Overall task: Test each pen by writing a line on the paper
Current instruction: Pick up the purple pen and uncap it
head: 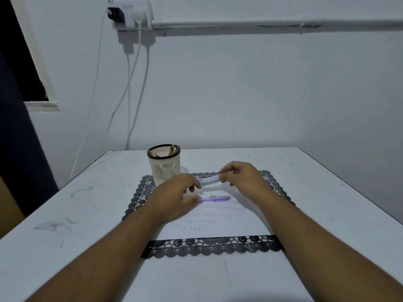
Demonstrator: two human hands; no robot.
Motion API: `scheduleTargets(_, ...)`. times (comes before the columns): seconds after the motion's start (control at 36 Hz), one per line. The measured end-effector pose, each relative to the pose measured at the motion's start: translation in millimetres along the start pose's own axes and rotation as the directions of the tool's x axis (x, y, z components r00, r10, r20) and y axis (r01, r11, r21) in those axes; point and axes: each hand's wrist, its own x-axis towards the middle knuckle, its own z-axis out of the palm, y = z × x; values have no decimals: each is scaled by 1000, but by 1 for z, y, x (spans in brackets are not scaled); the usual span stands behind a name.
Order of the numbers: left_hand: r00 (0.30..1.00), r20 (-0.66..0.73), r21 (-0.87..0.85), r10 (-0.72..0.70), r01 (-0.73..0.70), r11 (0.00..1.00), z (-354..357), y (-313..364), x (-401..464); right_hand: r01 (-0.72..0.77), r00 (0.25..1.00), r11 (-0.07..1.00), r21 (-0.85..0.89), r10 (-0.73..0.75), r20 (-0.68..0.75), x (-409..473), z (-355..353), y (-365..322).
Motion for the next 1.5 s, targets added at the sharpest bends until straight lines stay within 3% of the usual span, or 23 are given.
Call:
scheduleTargets(0.11, 986, -146, 72, 76, -66, 995, -3, 1, 4, 2, 999, 1000, 12, -3, 46, -3, 9, -3)
scheduleTargets(0.22, 972, -185, 169, 143, -112, 979, -6, -1, 7, -24, 996, 994, 111, 15, 84, -11, 21, -12)
scheduleTargets(0.44, 955, -206, 244, 214, -162, 956, -6, 3, 7, 23, 995, 992, 120, -34, 93, -14, 32, -15)
scheduleTargets(0.67, 946, -279, 216, 163, -103, 971, -5, -4, 7, -195, 974, 856, 479, 109, 200, -13, 29, -14)
scheduleTargets(1.11, 915, -323, 220, 241, -175, 960, -3, -2, 6, -336, 941, 755, 563, 251, 225, -16, 33, -12)
scheduleTargets(1.5, 912, -338, 256, 230, -146, 956, -7, 6, 5, -301, 953, 807, 508, 231, 197, -15, 29, -11)
